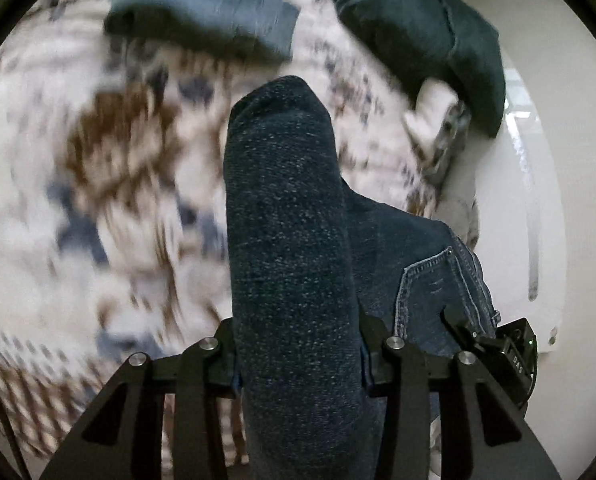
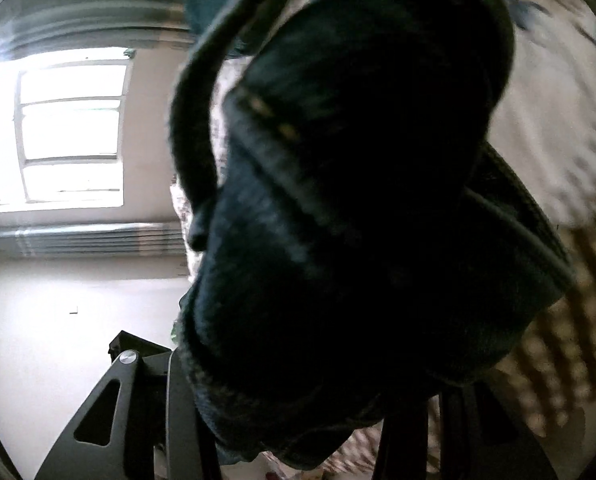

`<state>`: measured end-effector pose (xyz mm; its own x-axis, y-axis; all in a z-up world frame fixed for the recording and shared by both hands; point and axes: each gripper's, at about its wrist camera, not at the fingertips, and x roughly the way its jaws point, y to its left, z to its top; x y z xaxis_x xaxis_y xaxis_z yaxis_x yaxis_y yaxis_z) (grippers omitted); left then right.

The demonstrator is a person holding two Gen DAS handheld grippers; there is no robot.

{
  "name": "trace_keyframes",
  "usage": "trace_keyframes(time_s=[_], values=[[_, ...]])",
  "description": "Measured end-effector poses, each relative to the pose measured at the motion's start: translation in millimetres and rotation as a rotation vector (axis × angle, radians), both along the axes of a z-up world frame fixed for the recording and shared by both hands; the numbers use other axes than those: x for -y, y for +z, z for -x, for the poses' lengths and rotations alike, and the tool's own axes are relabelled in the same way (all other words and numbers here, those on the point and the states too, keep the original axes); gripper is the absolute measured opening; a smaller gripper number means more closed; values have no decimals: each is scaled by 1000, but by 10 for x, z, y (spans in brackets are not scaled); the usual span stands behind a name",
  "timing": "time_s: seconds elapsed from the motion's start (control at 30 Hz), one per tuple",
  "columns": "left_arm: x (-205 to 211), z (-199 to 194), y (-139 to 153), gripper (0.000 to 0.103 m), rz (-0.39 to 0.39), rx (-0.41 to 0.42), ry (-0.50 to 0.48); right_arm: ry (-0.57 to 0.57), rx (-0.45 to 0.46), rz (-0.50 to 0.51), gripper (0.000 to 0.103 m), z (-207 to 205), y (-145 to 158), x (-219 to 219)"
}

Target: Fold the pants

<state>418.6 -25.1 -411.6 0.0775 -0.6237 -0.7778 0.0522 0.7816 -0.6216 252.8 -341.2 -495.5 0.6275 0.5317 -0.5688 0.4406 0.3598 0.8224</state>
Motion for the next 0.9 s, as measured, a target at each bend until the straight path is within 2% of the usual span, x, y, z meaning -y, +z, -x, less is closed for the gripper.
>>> trace_keyframes(time_s=[0.13,0.17,0.33,0.4,0.43,0.53,0.57,0.63,0.67,0.77,0.9], values=[[-277,-796,275,37,-7,57,-1,-16,43,-9,47,-861,206,-276],[-389,-1096,331,37,-9,72,4,-19,54,-12,47,-1107,224,-358],[-778,-2225,339,37,-27,135,10,-28,122,-31,47,-2383,118,-751],[-911,-2788,214,37,-37,155,19,-23,148,-38,47,-2959,-35,-913],[-948,-2938,149,37,-39,159,21,-20,155,-40,47,-3194,-119,-975],[-1105,-3519,-169,37,-52,158,18,-10,166,-40,47,-3858,-469,-1123],[-1143,-3708,-354,37,-65,151,10,-9,163,-42,47,-4064,-631,-1300],[-1204,-3906,-599,38,-78,137,-6,1,147,-35,47,-4334,-929,-1364],[-1227,-3997,-810,38,-88,118,-15,6,129,-29,47,-4428,-1086,-1385],[-1279,-4077,-1176,40,-81,65,-18,2,80,-33,47,-4510,-1467,-1387],[-1343,-4064,-1274,41,-52,69,-33,40,85,10,46,-4573,-1560,-1451]])
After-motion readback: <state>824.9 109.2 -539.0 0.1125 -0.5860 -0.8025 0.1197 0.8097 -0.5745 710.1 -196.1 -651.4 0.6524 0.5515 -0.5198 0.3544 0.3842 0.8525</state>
